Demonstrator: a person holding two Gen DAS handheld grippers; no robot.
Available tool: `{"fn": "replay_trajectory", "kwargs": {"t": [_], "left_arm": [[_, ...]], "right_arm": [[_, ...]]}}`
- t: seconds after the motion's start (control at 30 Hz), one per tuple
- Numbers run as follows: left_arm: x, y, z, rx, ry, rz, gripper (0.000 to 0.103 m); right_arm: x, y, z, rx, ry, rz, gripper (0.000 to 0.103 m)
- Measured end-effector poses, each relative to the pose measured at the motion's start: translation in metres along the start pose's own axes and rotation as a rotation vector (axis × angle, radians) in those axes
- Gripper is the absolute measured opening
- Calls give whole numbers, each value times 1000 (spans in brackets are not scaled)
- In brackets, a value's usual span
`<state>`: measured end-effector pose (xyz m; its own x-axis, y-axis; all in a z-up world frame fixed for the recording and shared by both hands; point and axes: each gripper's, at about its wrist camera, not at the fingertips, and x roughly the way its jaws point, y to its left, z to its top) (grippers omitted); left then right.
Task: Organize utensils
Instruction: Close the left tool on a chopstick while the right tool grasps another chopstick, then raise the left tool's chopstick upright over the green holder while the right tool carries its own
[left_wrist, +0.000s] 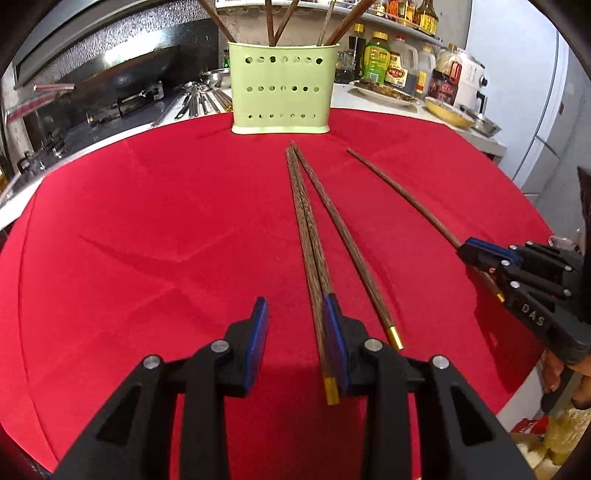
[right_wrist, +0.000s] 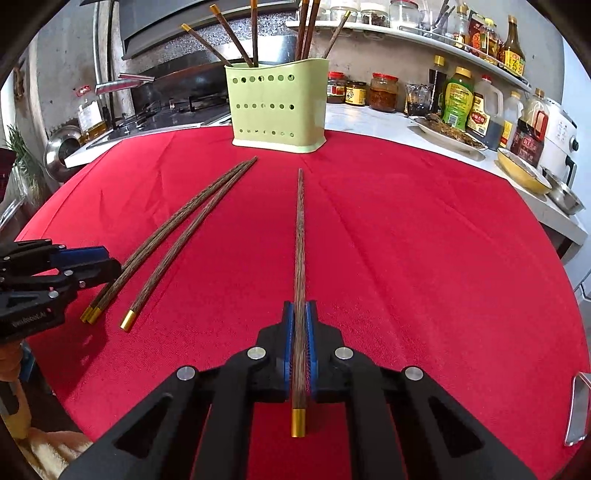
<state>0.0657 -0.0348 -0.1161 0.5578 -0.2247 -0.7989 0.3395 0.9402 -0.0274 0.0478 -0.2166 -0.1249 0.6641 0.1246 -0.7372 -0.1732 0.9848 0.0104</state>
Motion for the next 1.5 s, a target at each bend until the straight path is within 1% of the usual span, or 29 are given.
{"fn": "replay_trajectory", "kwargs": {"t": [0.07, 0.1, 0.17, 0.37, 0.47, 0.5, 0.57, 0.67, 0.77, 0.87, 0.93, 1.0, 1.1, 1.3, 1.5], "left_arm": [[3, -3, 1, 20, 14, 38, 31], [5, -6, 1, 47, 16, 69, 31], [3, -9, 0, 70, 17, 91, 31], [-13, 1, -19, 71, 36, 73, 31], [-20, -2, -28, 86, 19, 99, 30], [-20, -5, -30, 94, 11, 112, 30], [-20, -11, -32, 104, -1, 121, 19], [-21, -18, -34, 132, -15, 137, 12], [-21, -17, -34, 124, -30, 125, 8], [-21, -14, -35, 109, -58, 118, 7], [-22, -12, -36, 92, -61, 109, 7], [-27, -7, -38, 66, -69, 90, 7], [-41, 0, -36, 37, -120, 86, 7], [-82, 14, -20, -5, -251, 86, 7], [-128, 20, 3, -12, -401, 75, 7]], "right_arm": [[0, -1, 0, 2, -3, 0, 7], [1, -1, 0, 2, -4, -1, 7], [-1, -1, -2, 1, -7, -2, 8], [-15, -3, -18, 9, -25, 5, 9], [-21, -3, -27, 20, -49, 4, 9], [-22, -4, -28, 26, -54, 7, 9], [-24, -4, -31, 39, -64, 8, 9], [-27, -3, -35, 43, -82, 12, 11], [-24, -4, -35, 50, -113, 9, 13], [-24, 0, -37, 33, -132, -21, 12], [-27, 0, -39, 43, -126, -18, 8], [-30, -2, -40, 59, -121, -13, 7], [-37, -5, -40, 74, -132, -11, 7], [-65, -5, -25, 73, -203, 0, 7], [-99, -7, 1, 74, -304, 9, 7]]}}
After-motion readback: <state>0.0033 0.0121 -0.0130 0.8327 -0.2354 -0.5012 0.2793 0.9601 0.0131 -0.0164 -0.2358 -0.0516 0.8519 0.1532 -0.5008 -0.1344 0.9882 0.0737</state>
